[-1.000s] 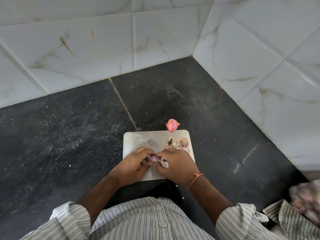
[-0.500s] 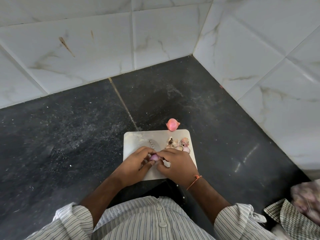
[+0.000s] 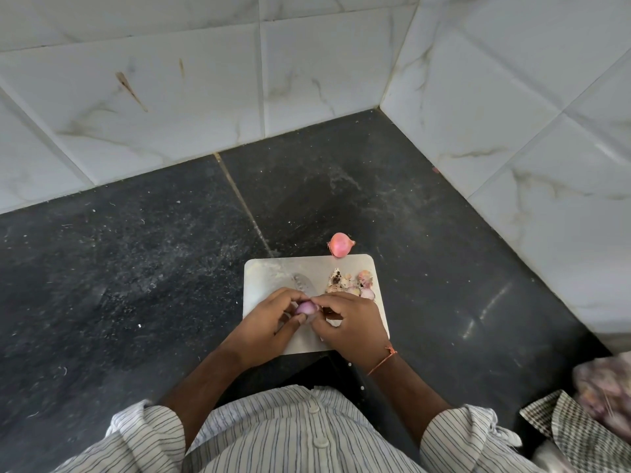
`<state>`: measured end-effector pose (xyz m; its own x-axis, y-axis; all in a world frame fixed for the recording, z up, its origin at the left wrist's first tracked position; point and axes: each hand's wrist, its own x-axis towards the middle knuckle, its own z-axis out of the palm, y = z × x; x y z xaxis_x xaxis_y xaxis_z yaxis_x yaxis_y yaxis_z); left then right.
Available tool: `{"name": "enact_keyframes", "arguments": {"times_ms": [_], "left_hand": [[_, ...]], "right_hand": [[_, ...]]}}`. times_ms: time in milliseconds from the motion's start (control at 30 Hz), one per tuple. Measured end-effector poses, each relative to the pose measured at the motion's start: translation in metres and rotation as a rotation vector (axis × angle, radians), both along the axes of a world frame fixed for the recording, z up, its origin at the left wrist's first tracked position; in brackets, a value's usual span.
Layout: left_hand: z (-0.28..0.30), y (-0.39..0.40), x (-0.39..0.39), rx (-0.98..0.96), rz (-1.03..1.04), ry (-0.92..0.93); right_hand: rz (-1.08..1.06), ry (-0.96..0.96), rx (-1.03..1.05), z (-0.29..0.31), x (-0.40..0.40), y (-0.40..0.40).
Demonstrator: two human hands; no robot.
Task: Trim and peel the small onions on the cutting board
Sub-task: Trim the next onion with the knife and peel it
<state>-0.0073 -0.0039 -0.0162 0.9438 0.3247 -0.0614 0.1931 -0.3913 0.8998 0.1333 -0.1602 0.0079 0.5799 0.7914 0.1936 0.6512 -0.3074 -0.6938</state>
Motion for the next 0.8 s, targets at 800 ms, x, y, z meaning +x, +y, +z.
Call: {"name": "enact_keyframes", "arguments": {"times_ms": [800], "left_hand": [[-0.009,-0.001,0.006,-0.146,0.104,-0.049]], "right_hand": [[-0.37,1.126,-0.017,-0.002,0.034,-0.01]]}}
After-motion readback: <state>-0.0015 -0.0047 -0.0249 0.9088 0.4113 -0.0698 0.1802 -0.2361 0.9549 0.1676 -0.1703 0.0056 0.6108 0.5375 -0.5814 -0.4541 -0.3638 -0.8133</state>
